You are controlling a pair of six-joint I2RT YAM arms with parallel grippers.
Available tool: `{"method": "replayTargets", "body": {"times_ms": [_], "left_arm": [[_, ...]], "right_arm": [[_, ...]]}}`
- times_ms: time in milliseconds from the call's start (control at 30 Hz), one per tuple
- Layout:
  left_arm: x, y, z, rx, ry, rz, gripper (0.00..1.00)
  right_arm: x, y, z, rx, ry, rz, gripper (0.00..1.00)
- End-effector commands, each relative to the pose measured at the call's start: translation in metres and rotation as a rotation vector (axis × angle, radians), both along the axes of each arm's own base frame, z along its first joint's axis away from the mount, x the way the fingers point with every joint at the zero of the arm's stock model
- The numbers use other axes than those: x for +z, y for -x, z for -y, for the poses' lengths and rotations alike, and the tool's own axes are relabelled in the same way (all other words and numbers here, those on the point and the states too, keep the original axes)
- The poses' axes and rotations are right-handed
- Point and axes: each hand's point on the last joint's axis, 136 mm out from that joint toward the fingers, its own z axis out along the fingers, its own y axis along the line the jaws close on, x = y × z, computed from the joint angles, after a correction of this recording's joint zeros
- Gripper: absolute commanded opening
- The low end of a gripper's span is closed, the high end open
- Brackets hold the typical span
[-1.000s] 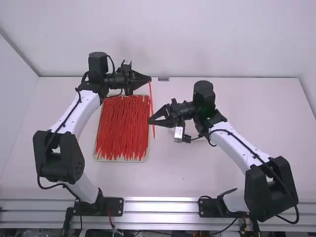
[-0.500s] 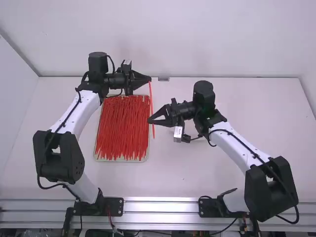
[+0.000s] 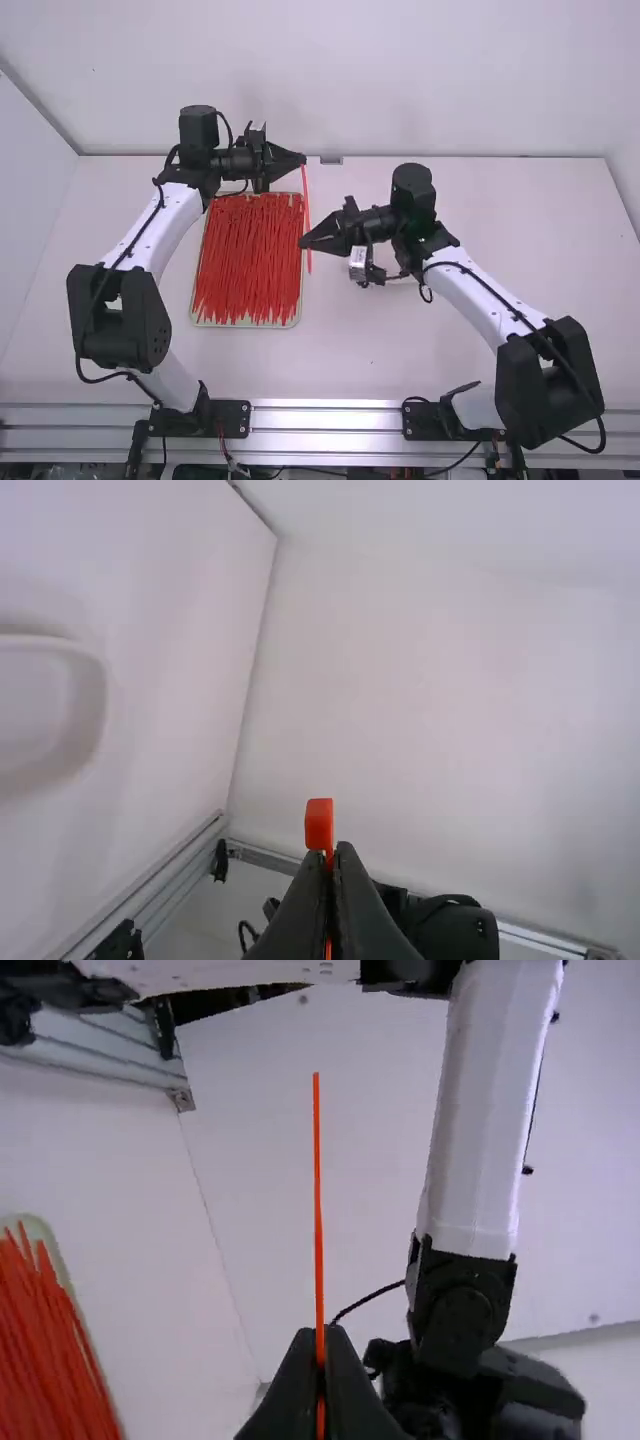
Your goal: Fasten the cable tie
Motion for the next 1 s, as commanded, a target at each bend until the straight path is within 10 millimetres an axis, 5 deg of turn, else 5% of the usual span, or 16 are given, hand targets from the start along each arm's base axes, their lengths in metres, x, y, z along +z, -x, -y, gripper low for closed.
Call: {"method": "replayTargets", "body": {"times_ms": [0,367,700,967], "left_arm": [[-0.002,0.003,0.004,-0.025,-0.001,0.018,0.02],[-0.003,0.003,0.004,-0.031,-0.012,0.051,0.02],[-0.003,0.003,0.004,-0.036,-0.02,0.078,0.02],[0.005,-0.001,0.005,-0.055,-0.059,0.276,0.02]], "right_arm": [[-0.003,-0.009,-0.002,-0.057,0.061,-0.2,0.0],[-0.005,-0.026,-0.005,-0.159,0.108,-0.406,0.0],[-0.012,-0.013,-0.002,-0.097,0.134,-0.446,0.0],[0.018,-0.011,-0.003,-0.064,0.121,-0.598,0.0]]}}
